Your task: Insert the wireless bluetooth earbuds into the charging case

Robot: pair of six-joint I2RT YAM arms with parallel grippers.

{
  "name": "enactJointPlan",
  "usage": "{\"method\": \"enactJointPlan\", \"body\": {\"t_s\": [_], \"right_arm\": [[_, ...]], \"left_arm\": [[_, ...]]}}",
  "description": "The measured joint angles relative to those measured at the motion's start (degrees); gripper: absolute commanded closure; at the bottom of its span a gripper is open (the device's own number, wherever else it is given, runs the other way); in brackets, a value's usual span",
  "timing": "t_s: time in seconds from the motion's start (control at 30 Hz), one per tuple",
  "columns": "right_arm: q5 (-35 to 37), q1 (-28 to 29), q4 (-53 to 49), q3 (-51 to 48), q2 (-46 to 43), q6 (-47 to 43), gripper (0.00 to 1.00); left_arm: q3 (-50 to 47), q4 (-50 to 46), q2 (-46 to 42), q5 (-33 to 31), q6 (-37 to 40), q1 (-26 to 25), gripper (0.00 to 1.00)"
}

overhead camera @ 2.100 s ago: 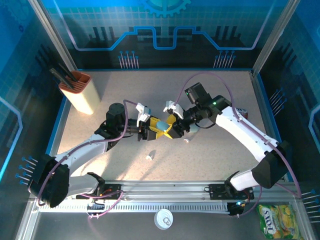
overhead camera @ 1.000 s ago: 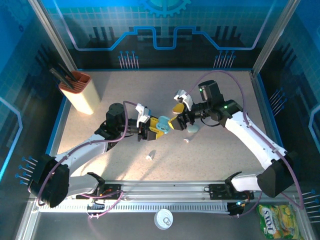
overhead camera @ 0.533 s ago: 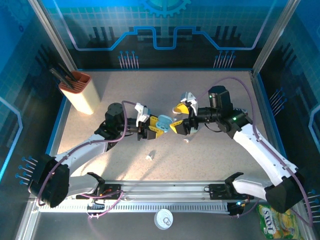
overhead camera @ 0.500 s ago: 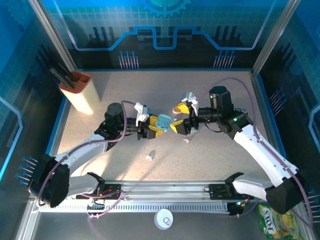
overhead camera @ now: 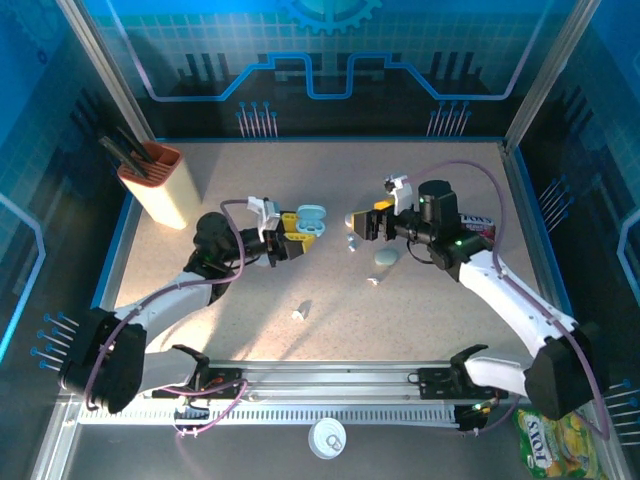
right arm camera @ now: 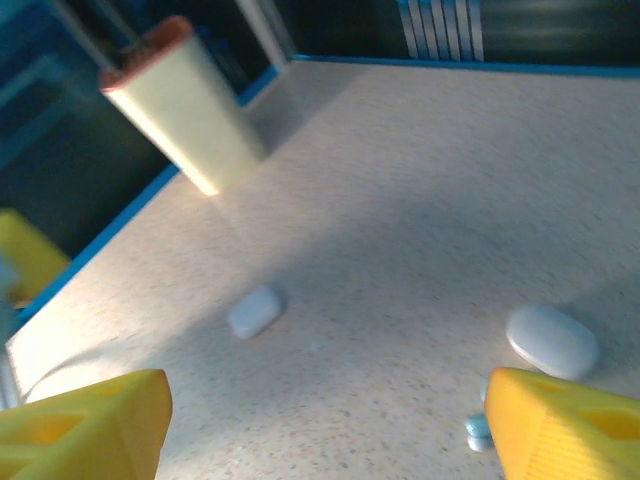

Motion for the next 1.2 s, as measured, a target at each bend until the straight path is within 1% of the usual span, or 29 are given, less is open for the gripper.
{"method": "enactJointPlan", "body": {"t_s": [0.07, 0.13, 0.2, 0.37, 0.53, 0.67, 0.77, 0.97, 1.2], "right_arm": [[3.1, 0.0, -0.4, 0.1, 2.8, 2.2, 0.22], [6.0, 0.1, -1.3, 0.1, 6.0, 4.2, 0.28], [9.2, 0.6, -2.7, 0.3, 9.0, 5.7, 0.30], [18.2, 4.5, -8.0, 3.9, 17.0, 8.6, 0.32], [26.3, 9.2, -12.5, 8.4, 23.2, 9.7, 0.35], [32.6, 12.0, -15.8, 12.8, 29.0, 9.8, 0.38], [37.0, 14.0, -18.1, 16.2, 33.3, 9.8, 0.38], [42.6, 16.6, -21.5, 21.7, 40.5, 8.9, 0.38], [45.0, 16.9, -24.4, 22.7, 44.2, 6.7, 0.40]], "left_arm": [[-0.6, 2.0, 0.4, -1.0, -1.1, 0.7, 0.61], [-1.0, 3.0, 0.6, -2.1, -1.5, 1.1, 0.61], [-1.5, 4.0, 0.6, -3.0, -2.1, 1.3, 0.61], [-2.4, 6.5, 0.6, -5.5, -4.0, 3.3, 0.61], [-2.6, 9.0, 0.6, -8.3, -7.0, 7.4, 0.61], [-2.6, 9.1, 0.6, -10.5, -7.8, 10.3, 0.61], [-2.6, 9.1, 0.6, -11.3, -8.5, 11.7, 0.61], [-2.6, 9.1, 0.6, -11.3, -8.6, 12.5, 0.61], [-2.6, 9.1, 0.6, -11.3, -8.7, 12.9, 0.61]]}}
